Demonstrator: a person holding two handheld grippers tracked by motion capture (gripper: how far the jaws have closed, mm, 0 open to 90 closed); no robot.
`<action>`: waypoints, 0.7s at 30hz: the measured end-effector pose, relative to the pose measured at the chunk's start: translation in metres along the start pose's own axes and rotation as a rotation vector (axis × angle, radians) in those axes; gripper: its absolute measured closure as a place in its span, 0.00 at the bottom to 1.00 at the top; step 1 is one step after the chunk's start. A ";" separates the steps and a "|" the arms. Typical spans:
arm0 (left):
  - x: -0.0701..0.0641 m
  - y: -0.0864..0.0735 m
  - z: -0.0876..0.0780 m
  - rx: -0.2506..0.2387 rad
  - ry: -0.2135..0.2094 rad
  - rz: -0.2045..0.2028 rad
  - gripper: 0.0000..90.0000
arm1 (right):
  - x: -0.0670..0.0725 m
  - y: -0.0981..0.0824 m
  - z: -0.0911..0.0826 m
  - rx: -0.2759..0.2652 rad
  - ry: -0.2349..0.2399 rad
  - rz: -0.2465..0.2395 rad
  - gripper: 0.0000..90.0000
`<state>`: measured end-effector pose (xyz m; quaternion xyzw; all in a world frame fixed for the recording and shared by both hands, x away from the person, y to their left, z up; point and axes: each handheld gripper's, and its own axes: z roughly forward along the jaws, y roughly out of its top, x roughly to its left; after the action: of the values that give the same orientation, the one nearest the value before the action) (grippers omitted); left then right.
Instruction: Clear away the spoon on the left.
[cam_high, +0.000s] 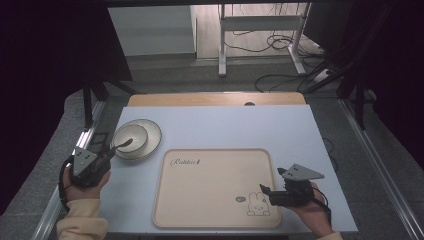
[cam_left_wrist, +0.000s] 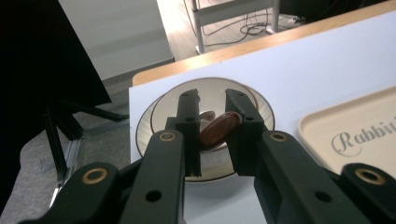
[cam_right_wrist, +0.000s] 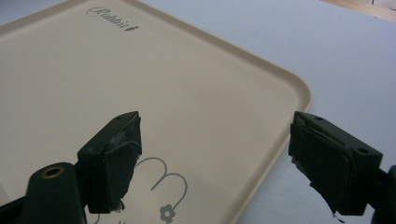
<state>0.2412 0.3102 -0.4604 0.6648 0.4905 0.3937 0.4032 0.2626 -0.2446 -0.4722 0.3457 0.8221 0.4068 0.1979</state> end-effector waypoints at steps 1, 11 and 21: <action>0.000 0.001 -0.001 -0.007 -0.002 -0.004 0.86 | 0.000 0.000 0.000 0.000 0.000 0.000 0.19; 0.000 0.012 -0.014 -0.049 -0.010 -0.026 0.86 | -0.001 0.000 -0.001 -0.003 -0.002 0.004 0.19; -0.004 0.021 -0.020 -0.049 -0.062 -0.043 0.88 | -0.001 0.001 -0.001 -0.008 -0.006 0.003 0.19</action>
<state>0.2293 0.3055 -0.4340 0.6559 0.4822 0.3759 0.4427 0.2630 -0.2462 -0.4707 0.3474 0.8194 0.4093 0.2008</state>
